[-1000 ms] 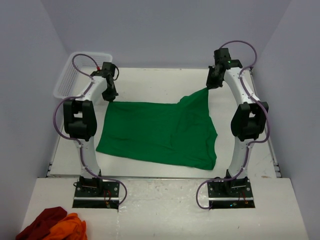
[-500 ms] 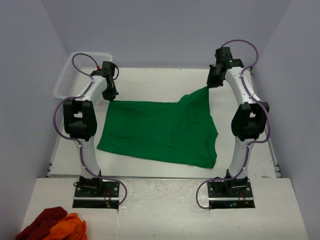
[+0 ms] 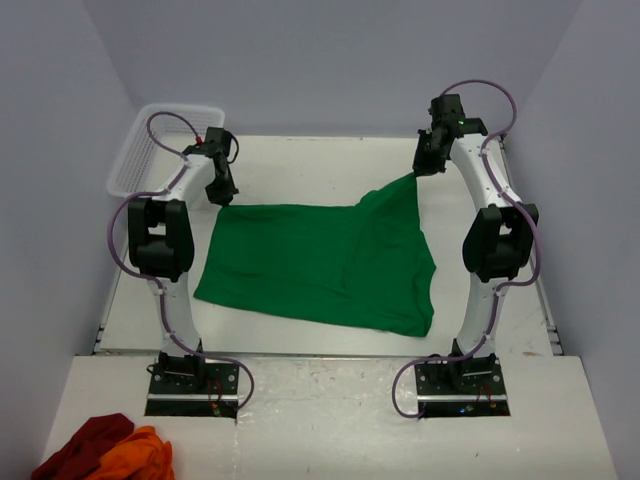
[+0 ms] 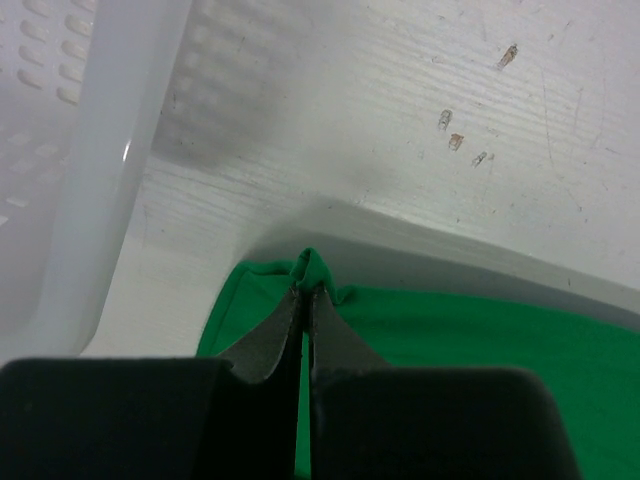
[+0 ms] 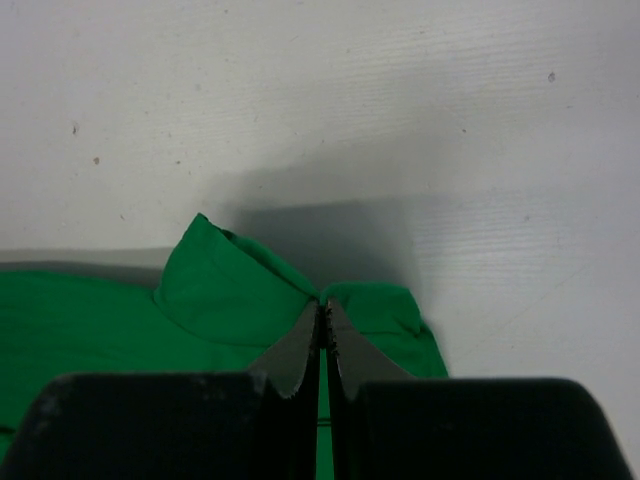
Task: Fold and stack the t-shirts
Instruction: Fold the other side of the tshirt into a rectangle
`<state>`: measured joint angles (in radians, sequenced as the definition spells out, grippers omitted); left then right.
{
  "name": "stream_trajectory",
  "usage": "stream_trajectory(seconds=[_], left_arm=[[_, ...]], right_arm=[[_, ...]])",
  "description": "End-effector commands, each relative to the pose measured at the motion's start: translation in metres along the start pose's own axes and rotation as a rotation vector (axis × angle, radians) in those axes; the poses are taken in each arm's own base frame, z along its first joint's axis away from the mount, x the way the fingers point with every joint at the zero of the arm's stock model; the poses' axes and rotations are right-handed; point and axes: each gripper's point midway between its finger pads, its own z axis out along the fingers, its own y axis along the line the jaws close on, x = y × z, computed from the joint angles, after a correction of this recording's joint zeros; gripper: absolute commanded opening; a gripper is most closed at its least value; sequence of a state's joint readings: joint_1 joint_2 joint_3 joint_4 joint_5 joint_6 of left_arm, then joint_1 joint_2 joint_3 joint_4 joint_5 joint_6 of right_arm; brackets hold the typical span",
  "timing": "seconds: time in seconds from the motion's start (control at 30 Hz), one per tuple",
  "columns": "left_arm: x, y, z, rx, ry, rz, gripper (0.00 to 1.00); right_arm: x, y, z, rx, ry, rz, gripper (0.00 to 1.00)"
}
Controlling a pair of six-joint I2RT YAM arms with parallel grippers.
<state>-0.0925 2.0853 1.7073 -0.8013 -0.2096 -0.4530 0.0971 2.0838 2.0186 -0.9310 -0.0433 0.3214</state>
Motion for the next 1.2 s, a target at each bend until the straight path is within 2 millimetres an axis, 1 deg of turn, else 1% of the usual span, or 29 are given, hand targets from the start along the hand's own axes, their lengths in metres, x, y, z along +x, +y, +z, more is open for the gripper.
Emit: stream_trajectory(seconds=[0.0, 0.37, 0.63, 1.17], left_arm=[[-0.0038, -0.0005, 0.0020, 0.017, -0.014, -0.013, 0.00], [-0.0045, -0.0006, 0.0014, 0.018, -0.016, -0.010, 0.00], [-0.0043, -0.0001, 0.0027, 0.015, -0.016, -0.007, 0.00], [-0.0050, -0.0019, 0.0008, 0.027, -0.018, -0.006, 0.00]], right_arm=[[-0.0068, 0.0009, -0.0132, -0.006, -0.038, -0.001, 0.00], [-0.0059, 0.0009, -0.0098, -0.008, -0.032, -0.002, 0.00], [-0.0059, -0.0040, -0.0099, 0.012, -0.031, -0.004, 0.00], [-0.0041, -0.0021, -0.0077, 0.004, -0.023, -0.003, 0.00]])
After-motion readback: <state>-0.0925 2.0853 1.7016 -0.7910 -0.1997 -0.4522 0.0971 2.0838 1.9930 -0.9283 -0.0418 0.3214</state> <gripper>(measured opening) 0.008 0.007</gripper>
